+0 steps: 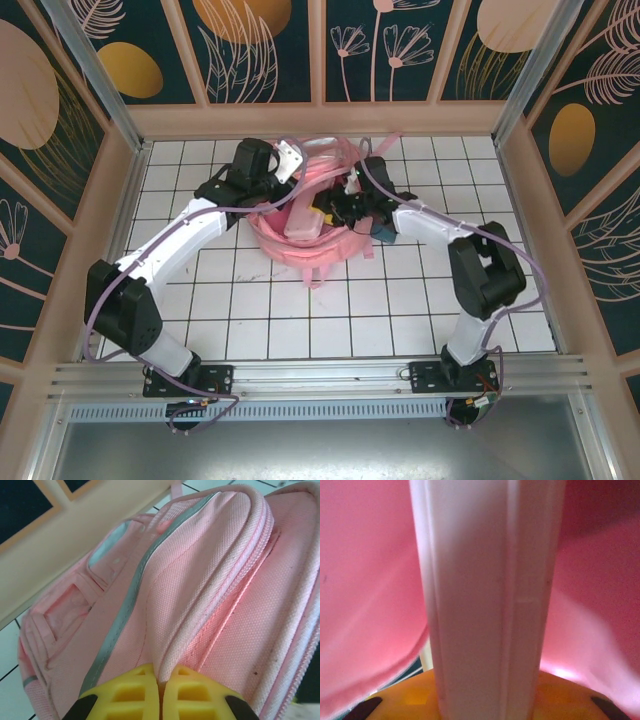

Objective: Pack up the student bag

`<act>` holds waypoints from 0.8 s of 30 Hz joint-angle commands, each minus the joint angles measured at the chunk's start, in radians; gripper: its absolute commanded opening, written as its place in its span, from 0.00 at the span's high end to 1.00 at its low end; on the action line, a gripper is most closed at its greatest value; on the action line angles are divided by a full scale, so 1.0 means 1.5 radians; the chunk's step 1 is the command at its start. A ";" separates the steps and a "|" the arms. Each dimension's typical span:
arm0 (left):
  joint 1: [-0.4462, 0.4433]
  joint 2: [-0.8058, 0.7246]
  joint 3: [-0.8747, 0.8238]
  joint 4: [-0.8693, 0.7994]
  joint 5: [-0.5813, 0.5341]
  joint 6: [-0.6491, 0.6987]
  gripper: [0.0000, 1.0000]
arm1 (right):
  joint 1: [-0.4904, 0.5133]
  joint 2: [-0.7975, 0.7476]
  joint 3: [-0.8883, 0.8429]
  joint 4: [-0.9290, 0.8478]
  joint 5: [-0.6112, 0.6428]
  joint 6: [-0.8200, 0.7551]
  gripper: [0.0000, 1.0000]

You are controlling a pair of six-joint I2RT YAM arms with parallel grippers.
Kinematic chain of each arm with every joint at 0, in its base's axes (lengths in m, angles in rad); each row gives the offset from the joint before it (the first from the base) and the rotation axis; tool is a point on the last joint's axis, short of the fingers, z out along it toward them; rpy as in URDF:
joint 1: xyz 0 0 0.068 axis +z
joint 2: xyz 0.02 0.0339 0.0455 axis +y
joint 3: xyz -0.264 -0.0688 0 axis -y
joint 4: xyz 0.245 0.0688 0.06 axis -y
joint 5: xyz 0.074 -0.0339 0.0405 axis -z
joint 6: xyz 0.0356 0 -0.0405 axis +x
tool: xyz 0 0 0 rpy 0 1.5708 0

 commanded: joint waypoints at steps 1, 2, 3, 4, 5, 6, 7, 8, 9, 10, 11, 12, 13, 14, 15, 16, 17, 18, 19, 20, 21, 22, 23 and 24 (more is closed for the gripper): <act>-0.008 -0.077 0.024 0.132 0.031 -0.046 1.00 | 0.024 0.046 0.058 0.045 0.051 0.006 0.73; -0.008 -0.078 0.022 0.135 0.031 -0.054 1.00 | 0.031 0.058 0.072 0.051 0.064 0.007 0.73; -0.008 -0.080 0.020 0.138 0.035 -0.059 1.00 | 0.037 0.071 0.085 0.062 0.073 0.006 0.73; -0.008 -0.080 0.019 0.139 0.041 -0.063 1.00 | 0.042 0.080 0.095 0.066 0.088 0.009 0.72; -0.009 -0.079 0.017 0.141 0.046 -0.069 1.00 | 0.047 0.091 0.106 0.074 0.106 0.014 0.72; -0.009 -0.077 0.018 0.140 0.048 -0.076 1.00 | 0.053 0.104 0.114 0.086 0.123 0.020 0.72; -0.008 -0.076 0.020 0.137 0.052 -0.081 1.00 | 0.056 0.114 0.119 0.093 0.141 0.027 0.72; -0.008 -0.077 0.019 0.135 0.056 -0.086 1.00 | 0.059 0.124 0.122 0.107 0.161 0.036 0.72; -0.008 -0.079 0.014 0.139 0.060 -0.087 1.00 | 0.061 0.135 0.123 0.132 0.174 0.050 0.72; -0.009 -0.083 0.008 0.145 0.061 -0.089 1.00 | 0.062 0.145 0.125 0.156 0.173 0.061 0.72; -0.007 -0.085 0.002 0.149 0.059 -0.091 1.00 | 0.063 0.156 0.132 0.182 0.162 0.072 0.71; -0.008 -0.085 -0.002 0.150 0.056 -0.092 1.00 | 0.066 0.172 0.147 0.195 0.148 0.078 0.70; -0.008 -0.084 -0.003 0.150 0.052 -0.093 1.00 | 0.068 0.184 0.162 0.200 0.133 0.080 0.67; -0.008 -0.085 -0.004 0.150 0.048 -0.095 1.00 | 0.071 0.196 0.180 0.211 0.109 0.078 0.63; -0.008 -0.085 -0.005 0.150 0.044 -0.098 1.00 | 0.075 0.202 0.190 0.219 0.086 0.075 0.57; -0.008 -0.085 -0.005 0.149 0.041 -0.098 1.00 | 0.078 0.203 0.191 0.216 0.079 0.071 0.51; -0.008 -0.085 -0.005 0.149 0.037 -0.100 1.00 | 0.080 0.197 0.187 0.204 0.082 0.067 0.45; -0.008 -0.084 -0.006 0.148 0.030 -0.101 1.00 | 0.081 0.186 0.178 0.180 0.093 0.062 0.40; -0.008 -0.084 -0.004 0.147 0.024 -0.103 1.00 | 0.081 0.173 0.166 0.157 0.106 0.061 0.37; -0.008 -0.083 -0.003 0.146 0.020 -0.104 1.00 | 0.080 0.158 0.147 0.141 0.118 0.063 0.36; -0.008 -0.082 -0.002 0.144 0.021 -0.102 1.00 | 0.077 0.139 0.120 0.137 0.127 0.067 0.36; -0.008 -0.080 -0.002 0.145 0.020 -0.103 1.00 | 0.076 0.124 0.098 0.134 0.134 0.071 0.35; -0.008 -0.080 0.000 0.145 0.020 -0.105 1.00 | 0.075 0.109 0.078 0.121 0.145 0.076 0.35; -0.008 -0.079 0.000 0.146 0.021 -0.105 1.00 | 0.074 0.093 0.059 0.113 0.152 0.078 0.36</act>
